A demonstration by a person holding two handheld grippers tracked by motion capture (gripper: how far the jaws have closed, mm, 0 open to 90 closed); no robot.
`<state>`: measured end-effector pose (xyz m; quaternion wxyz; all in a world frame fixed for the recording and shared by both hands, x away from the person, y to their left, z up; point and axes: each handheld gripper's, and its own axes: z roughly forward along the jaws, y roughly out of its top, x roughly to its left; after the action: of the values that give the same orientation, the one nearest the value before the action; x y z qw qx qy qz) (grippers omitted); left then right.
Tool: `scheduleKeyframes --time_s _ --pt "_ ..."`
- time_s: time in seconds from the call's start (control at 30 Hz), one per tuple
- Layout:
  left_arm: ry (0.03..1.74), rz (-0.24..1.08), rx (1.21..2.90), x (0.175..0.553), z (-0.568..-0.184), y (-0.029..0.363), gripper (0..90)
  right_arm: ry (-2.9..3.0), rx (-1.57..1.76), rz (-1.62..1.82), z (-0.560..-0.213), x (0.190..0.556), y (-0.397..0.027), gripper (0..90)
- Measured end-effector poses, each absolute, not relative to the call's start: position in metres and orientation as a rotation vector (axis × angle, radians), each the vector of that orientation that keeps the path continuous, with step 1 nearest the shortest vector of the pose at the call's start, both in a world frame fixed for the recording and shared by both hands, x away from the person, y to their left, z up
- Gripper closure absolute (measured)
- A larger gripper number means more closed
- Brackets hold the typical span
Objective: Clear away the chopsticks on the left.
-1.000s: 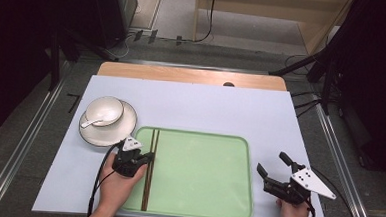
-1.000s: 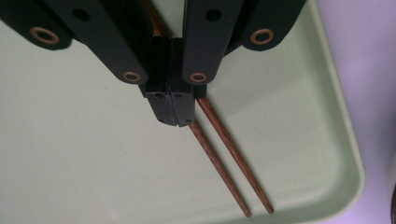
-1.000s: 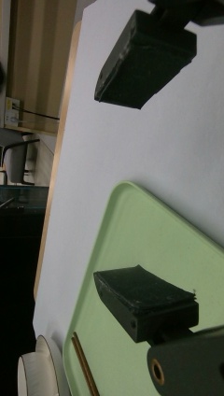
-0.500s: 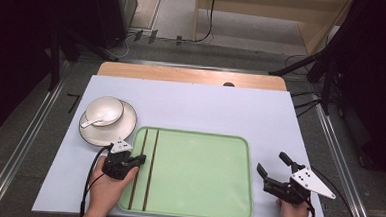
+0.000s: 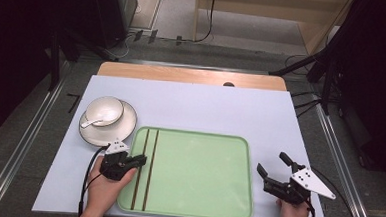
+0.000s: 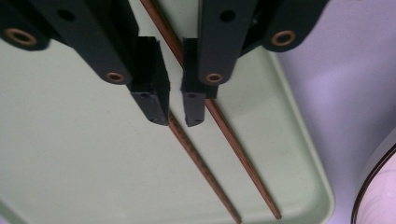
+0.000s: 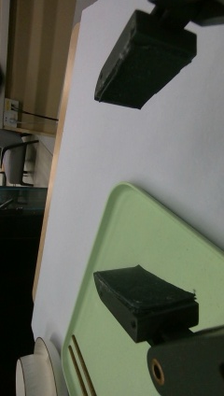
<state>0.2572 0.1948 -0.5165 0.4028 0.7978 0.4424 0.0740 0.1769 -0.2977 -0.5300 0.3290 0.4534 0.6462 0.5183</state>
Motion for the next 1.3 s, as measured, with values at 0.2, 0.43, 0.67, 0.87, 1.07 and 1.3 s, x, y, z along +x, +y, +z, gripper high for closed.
scheduleKeyframes --time_s 0.2,0.43,0.67,0.87,1.07,1.3 --pt "1.053 0.177 1.919 0.254 -0.507 0.207 54.9 1.690 1.190 1.357 -0.530 0.176 -0.298 13.0" --pt "0.969 0.195 1.851 0.247 -0.496 0.223 12.3 1.691 1.190 1.357 -0.530 0.176 -0.298 13.0" --pt "0.950 0.298 1.776 0.240 -0.489 0.249 1.2 1.693 1.191 1.355 -0.530 0.176 -0.297 13.0" --pt "0.951 0.343 1.773 0.237 -0.490 0.267 0.8 1.695 1.188 1.351 -0.530 0.177 -0.297 13.0" --pt "0.964 0.374 1.744 0.233 -0.488 0.286 0.8 1.697 1.189 1.348 -0.530 0.177 -0.297 13.0" --pt "0.964 0.417 1.743 0.227 -0.489 0.309 0.8 1.697 1.189 1.347 -0.530 0.176 -0.297 13.0"
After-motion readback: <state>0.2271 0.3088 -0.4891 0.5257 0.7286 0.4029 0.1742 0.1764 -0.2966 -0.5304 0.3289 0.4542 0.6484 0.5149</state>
